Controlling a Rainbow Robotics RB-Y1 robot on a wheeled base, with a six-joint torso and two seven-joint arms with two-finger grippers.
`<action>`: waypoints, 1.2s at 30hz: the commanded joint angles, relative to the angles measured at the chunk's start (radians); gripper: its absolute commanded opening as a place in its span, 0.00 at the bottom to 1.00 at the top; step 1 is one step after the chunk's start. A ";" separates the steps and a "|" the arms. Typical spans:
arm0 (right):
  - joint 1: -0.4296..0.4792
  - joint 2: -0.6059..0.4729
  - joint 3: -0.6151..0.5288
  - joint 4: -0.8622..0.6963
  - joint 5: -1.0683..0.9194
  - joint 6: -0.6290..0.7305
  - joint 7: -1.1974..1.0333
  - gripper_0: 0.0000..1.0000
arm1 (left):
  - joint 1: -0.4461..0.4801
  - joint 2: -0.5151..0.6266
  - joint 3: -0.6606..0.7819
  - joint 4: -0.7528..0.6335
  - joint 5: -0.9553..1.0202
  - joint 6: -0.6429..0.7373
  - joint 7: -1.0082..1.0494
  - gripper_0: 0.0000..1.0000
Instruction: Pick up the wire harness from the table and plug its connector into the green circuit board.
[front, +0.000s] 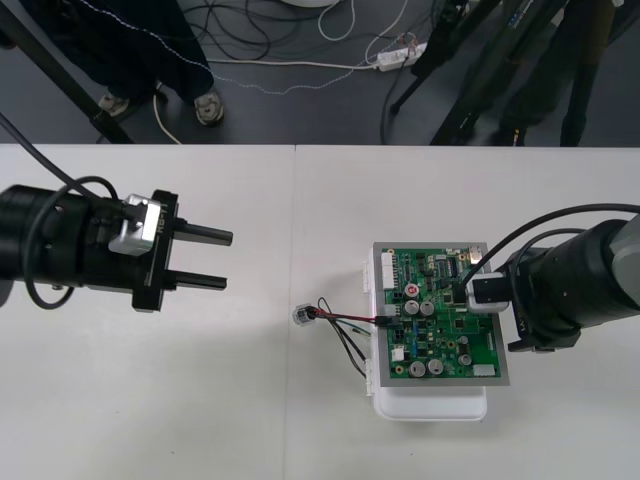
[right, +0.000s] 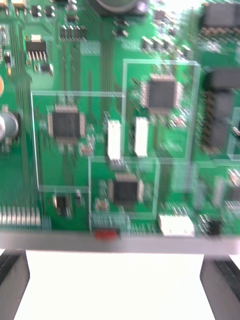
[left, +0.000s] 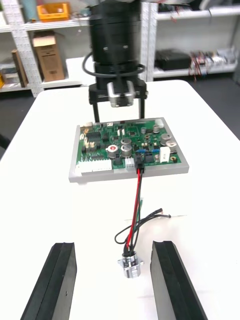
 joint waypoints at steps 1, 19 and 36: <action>-0.020 -0.102 -0.094 -0.030 -0.093 -0.004 0.063 1.00 | 0.006 0.132 0.093 -0.136 0.020 0.047 0.167 0.44; -0.022 -0.168 -0.415 -0.030 -0.637 -0.004 0.076 1.00 | 0.004 0.387 0.242 -0.295 0.075 0.162 0.406 0.44; -0.052 -0.168 -0.493 0.088 -1.070 0.050 0.106 1.00 | -0.005 0.319 0.248 -0.288 -0.046 0.180 0.421 0.44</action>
